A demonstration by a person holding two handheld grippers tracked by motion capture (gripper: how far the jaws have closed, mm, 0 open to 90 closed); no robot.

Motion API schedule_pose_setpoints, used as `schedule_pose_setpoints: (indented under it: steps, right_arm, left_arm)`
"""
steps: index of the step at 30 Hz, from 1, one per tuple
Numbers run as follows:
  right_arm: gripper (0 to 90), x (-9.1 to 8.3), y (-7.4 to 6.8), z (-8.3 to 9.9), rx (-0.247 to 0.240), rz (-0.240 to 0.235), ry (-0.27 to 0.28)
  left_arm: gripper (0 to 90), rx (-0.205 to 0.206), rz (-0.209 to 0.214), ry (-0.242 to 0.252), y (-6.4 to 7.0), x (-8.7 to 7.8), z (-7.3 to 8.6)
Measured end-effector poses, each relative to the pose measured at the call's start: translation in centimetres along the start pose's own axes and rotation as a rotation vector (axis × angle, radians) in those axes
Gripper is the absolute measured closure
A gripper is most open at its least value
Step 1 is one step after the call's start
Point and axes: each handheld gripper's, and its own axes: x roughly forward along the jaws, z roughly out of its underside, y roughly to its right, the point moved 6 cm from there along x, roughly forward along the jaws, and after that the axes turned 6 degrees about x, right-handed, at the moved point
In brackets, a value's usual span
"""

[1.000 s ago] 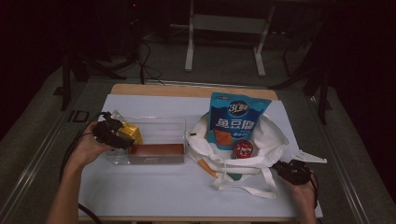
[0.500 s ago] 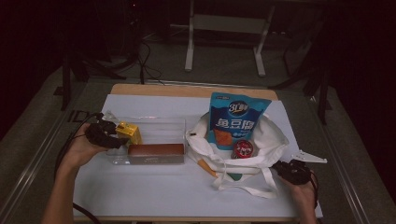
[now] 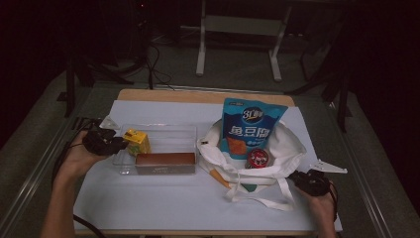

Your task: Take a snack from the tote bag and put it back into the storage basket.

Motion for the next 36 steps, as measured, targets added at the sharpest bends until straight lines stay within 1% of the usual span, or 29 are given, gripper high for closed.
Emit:
schedule_pose_setpoints:
  steps: [2, 4, 5, 6, 7, 8, 9, 10, 11, 12, 13, 14, 15, 16, 17, 18, 19, 20, 21, 22, 23, 25, 32, 35, 36]
  right_arm:
    - [79.1, 0.0, 0.0, 0.0, 0.000, 0.000, 0.000]
    - [79.1, 0.0, 0.0, 0.0, 0.000, 0.000, 0.001]
    - [79.1, 0.0, 0.0, 0.0, 0.000, 0.000, 0.001]
    - [79.1, 0.0, 0.0, 0.0, 0.001, 0.001, 0.001]
    - [79.1, 0.0, 0.0, 0.0, 0.001, 0.001, 0.001]
    - [79.1, 0.0, 0.0, 0.0, 0.000, 0.001, 0.001]
    - [79.1, 0.0, 0.0, 0.0, 0.000, 0.001, 0.001]
    - [79.1, 0.0, 0.0, 0.0, 0.001, 0.000, 0.001]
    - [79.1, 0.0, 0.0, 0.0, 0.001, 0.000, 0.001]
    - [79.1, 0.0, 0.0, 0.0, 0.000, 0.000, 0.001]
    - [79.1, 0.0, 0.0, 0.0, 0.000, 0.000, 0.001]
    - [79.1, 0.0, 0.0, 0.0, 0.000, 0.000, 0.000]
    - [79.1, 0.0, 0.0, 0.0, 0.000, 0.001, 0.000]
    - [79.1, 0.0, 0.0, 0.0, 0.000, 0.001, 0.000]
    - [79.1, 0.0, 0.0, 0.0, 0.001, 0.000, 0.001]
    - [79.1, 0.0, 0.0, 0.0, 0.001, 0.000, 0.001]
    - [79.1, -0.1, 0.0, 0.0, 0.001, 0.000, 0.003]
    - [79.1, -0.1, 0.0, 0.0, 0.000, -0.001, 0.002]
    - [79.1, -0.1, 0.0, 0.0, 0.000, -0.001, 0.003]
    - [79.1, -0.1, 0.0, 0.0, 0.000, -0.001, 0.003]
    - [79.0, -0.1, 0.0, 0.0, 0.001, -0.002, 0.003]
    - [79.0, 0.0, 0.1, 0.0, 0.001, -0.003, 0.003]
    - [79.0, -0.1, 0.0, 0.0, -0.002, 0.000, 0.003]
    - [79.0, -0.1, 0.0, 0.0, -0.001, -0.001, 0.003]
    - [79.0, -0.1, 0.0, 0.0, -0.001, -0.001, 0.003]
  left_arm:
    - [76.9, -0.005, -0.014, 0.019, -0.3, -0.3, -0.1]
    - [81.8, -0.024, -0.035, 0.039, -0.7, -0.7, -0.4]
    - [84.1, -0.034, -0.052, 0.057, -0.9, -1.0, -0.6]
    - [86.9, -0.050, -0.049, 0.074, -1.1, -1.2, -0.9]
    - [87.0, -0.051, -0.045, 0.086, -1.2, -1.4, -1.1]
    - [86.9, -0.048, -0.058, 0.090, -1.3, -1.5, -1.5]
    - [87.2, -0.048, -0.058, 0.090, -1.3, -1.5, -1.5]
    - [87.3, -0.034, -0.064, 0.084, -1.2, -1.5, -2.0]
    - [87.3, -0.034, -0.064, 0.084, -1.2, -1.5, -2.0]
    - [87.2, -0.028, -0.066, 0.086, -1.1, -1.3, -2.6]
    - [87.2, -0.028, -0.066, 0.086, -1.1, -1.3, -2.6]
    - [87.2, -0.025, -0.079, 0.087, -1.1, -1.1, -3.1]
    - [87.1, -0.021, -0.074, 0.087, -1.0, -0.7, -3.8]
    - [86.7, -0.016, -0.075, 0.085, -1.0, -0.4, -4.2]
    - [86.3, -0.013, -0.090, 0.070, -1.0, 0.0, -4.5]
    - [85.5, -0.013, -0.090, 0.070, -1.0, 0.0, -4.5]
    - [84.2, -0.017, -0.100, 0.052, -1.1, 0.8, -4.9]
    - [83.2, -0.026, -0.118, 0.039, -1.3, 1.1, -5.0]
    - [82.4, -0.037, -0.123, 0.034, -1.4, 1.3, -5.0]
    - [82.5, -0.037, -0.123, 0.034, -1.4, 1.3, -5.0]
    - [82.5, -0.053, -0.119, 0.026, -1.7, 1.7, -4.9]
    - [82.5, -0.082, -0.112, 0.025, -1.9, 1.9, -4.8]
    - [83.3, -0.081, -0.121, -0.001, -1.9, 1.8, -4.6]
    - [82.8, -0.069, -0.143, -0.042, -2.1, 2.1, -4.1]
    - [82.9, -0.069, -0.143, -0.042, -2.1, 2.1, -4.1]
